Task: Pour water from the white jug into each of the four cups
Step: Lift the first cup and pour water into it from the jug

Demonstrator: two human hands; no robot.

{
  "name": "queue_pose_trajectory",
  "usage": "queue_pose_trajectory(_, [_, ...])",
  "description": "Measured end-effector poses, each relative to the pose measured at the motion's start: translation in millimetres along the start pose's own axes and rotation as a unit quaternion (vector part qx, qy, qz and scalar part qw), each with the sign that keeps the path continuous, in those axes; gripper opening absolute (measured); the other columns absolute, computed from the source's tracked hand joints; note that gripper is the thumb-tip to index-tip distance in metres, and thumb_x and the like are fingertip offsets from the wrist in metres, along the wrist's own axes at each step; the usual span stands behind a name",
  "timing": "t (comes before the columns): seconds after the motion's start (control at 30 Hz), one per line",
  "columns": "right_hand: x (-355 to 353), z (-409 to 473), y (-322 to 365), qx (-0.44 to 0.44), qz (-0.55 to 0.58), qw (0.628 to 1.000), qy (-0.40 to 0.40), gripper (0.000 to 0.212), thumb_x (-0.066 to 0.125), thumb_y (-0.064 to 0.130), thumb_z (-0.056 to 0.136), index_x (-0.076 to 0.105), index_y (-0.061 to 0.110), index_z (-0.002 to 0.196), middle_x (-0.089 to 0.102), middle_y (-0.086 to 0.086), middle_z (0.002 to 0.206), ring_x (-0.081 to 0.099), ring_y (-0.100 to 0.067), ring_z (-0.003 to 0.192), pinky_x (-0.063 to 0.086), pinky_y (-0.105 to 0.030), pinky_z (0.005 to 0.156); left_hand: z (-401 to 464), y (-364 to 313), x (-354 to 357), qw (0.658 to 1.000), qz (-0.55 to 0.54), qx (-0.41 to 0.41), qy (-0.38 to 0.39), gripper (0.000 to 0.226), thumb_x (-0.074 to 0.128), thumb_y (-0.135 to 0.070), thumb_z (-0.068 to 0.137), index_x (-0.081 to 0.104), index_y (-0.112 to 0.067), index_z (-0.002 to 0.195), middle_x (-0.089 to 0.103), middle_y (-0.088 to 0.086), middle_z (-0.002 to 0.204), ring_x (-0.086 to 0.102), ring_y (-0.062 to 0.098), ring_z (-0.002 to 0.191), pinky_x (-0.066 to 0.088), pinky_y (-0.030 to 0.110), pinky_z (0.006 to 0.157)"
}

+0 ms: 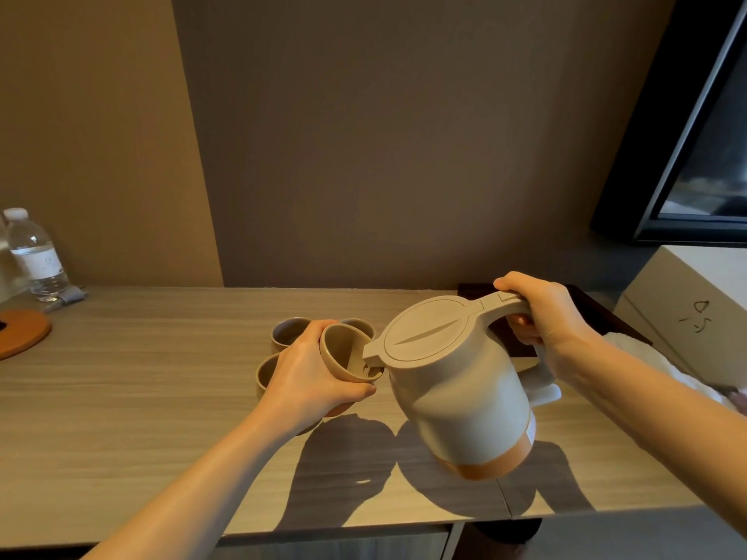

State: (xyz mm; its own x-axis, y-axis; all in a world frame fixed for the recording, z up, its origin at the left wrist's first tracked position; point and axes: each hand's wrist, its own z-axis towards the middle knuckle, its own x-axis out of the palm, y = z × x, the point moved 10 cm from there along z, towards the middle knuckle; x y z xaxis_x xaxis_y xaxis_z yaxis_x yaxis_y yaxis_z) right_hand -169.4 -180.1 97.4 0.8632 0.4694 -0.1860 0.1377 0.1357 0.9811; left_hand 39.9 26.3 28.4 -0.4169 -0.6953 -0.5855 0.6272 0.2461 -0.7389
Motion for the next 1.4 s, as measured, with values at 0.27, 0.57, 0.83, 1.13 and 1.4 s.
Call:
queue_pose_trajectory(0.27, [-0.4, -0.5, 0.6, 0.002, -0.004, 1.0, -0.003, 0.027, 0.061, 0.036, 0.079, 0.062, 0.012, 0.068, 0.057, -0.006, 0.066, 0.047, -0.016, 0.063, 0.036, -0.027, 0.058, -0.8, 2.9, 0.8, 1.0, -0.004, -0.002, -0.003, 0.089, 0.093, -0.046, 0.047, 0.039, -0.044, 0.117, 0.044, -0.032, 0.099, 0.052, 0.004, 0.092, 0.038, 0.008, 0.062])
queue_pose_trajectory(0.57, [-0.8, 1.3, 1.8, 0.0, -0.007, 1.0, -0.007, 0.027, 0.062, 0.037, 0.079, 0.062, 0.012, 0.069, 0.058, -0.007, 0.066, 0.05, -0.017, 0.064, 0.038, -0.028, 0.059, -1.6, 4.3, 0.4, 1.0, -0.012, -0.005, -0.005, 0.089, 0.092, -0.049, 0.045, 0.037, -0.047, 0.114, 0.043, -0.037, 0.097, 0.05, -0.003, 0.087, 0.036, 0.007, 0.059])
queue_pose_trajectory(0.83, [-0.6, 2.9, 2.9, -0.004, -0.008, 1.0, -0.008, 0.027, 0.063, 0.037, 0.079, 0.063, 0.012, 0.07, 0.061, -0.007, 0.069, 0.054, -0.017, 0.068, 0.041, -0.028, 0.062, -3.3, 4.7, 0.4, 1.0, -0.013, -0.004, -0.007, 0.087, 0.092, -0.05, 0.046, 0.036, -0.047, 0.113, 0.044, -0.036, 0.096, 0.051, -0.004, 0.086, 0.036, 0.005, 0.056])
queue_pose_trajectory(1.13, [2.7, 0.5, 6.1, -0.001, -0.01, 1.0, 0.005, 0.026, 0.062, 0.035, 0.08, 0.061, 0.011, 0.069, 0.058, -0.007, 0.067, 0.048, -0.013, 0.06, 0.036, -0.026, 0.057, -4.3, 5.9, 2.1, 1.0, -0.016, -0.01, -0.01, 0.088, 0.092, -0.048, 0.048, 0.036, -0.045, 0.115, 0.042, -0.033, 0.098, 0.051, 0.001, 0.088, 0.035, 0.005, 0.058])
queue_pose_trajectory(1.4, [2.5, 1.1, 7.4, 0.007, -0.01, 1.0, 0.006, 0.026, 0.062, 0.034, 0.081, 0.062, 0.009, 0.077, 0.057, -0.005, 0.068, 0.047, -0.012, 0.058, 0.035, -0.024, 0.053, -4.5, 6.5, 2.2, 1.0, -0.019, -0.008, -0.011, 0.087, 0.091, -0.052, 0.045, 0.035, -0.049, 0.112, 0.043, -0.038, 0.096, 0.051, -0.006, 0.086, 0.035, 0.004, 0.051])
